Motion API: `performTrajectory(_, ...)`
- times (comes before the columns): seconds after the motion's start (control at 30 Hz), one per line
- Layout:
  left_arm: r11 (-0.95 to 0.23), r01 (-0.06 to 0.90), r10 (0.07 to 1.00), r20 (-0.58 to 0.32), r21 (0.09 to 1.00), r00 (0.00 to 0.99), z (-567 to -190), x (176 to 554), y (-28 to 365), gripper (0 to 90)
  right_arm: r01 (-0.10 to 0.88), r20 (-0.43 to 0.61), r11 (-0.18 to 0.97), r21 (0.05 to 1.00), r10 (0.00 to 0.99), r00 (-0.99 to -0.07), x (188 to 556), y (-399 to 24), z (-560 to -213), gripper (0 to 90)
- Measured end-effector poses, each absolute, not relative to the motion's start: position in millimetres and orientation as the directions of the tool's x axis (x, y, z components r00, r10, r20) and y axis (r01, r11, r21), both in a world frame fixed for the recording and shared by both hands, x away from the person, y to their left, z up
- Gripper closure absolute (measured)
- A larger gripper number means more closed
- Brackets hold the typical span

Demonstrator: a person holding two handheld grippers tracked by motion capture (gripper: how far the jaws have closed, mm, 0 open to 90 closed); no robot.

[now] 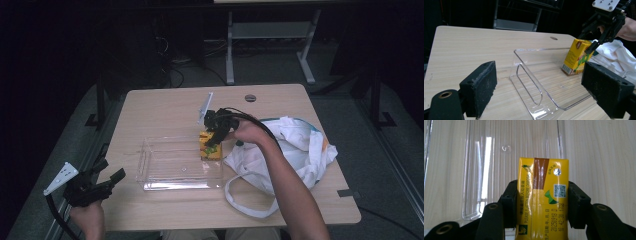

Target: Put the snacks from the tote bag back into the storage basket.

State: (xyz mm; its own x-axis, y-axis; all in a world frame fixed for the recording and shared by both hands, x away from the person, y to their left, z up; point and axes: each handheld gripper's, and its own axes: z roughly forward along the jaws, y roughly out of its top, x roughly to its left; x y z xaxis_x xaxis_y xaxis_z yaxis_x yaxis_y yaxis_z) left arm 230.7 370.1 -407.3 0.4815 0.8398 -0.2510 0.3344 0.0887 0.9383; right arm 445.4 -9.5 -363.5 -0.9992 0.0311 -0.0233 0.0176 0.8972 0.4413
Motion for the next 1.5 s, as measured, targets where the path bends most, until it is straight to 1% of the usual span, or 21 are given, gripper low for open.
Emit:
performTrajectory(0.3,0.099,0.333,0.835,-0.26,0.938,0.484,-407.8,230.9,370.2,12.4,0.041,0.01,0.887,0.461,0.041,-0.999,445.0,-12.4,-364.3,48.0)
performTrajectory(0.83,0.092,0.336,0.835,-0.256,0.937,0.486,-407.7,231.5,369.5,12.5,0.076,0.033,0.871,0.485,0.069,-0.997,446.3,-19.7,-362.8,43.9)
performTrajectory(1.03,0.089,0.335,0.836,-0.253,0.938,0.488,-407.5,231.6,369.2,12.4,0.081,0.026,0.859,0.505,0.079,-0.997,446.6,-24.6,-358.7,42.3)
performTrajectory(1.5,0.087,0.338,0.836,-0.252,0.937,0.487,-407.3,231.8,368.2,12.4,0.096,0.022,0.837,0.538,0.1,-0.995,444.3,-36.0,-347.8,41.9)
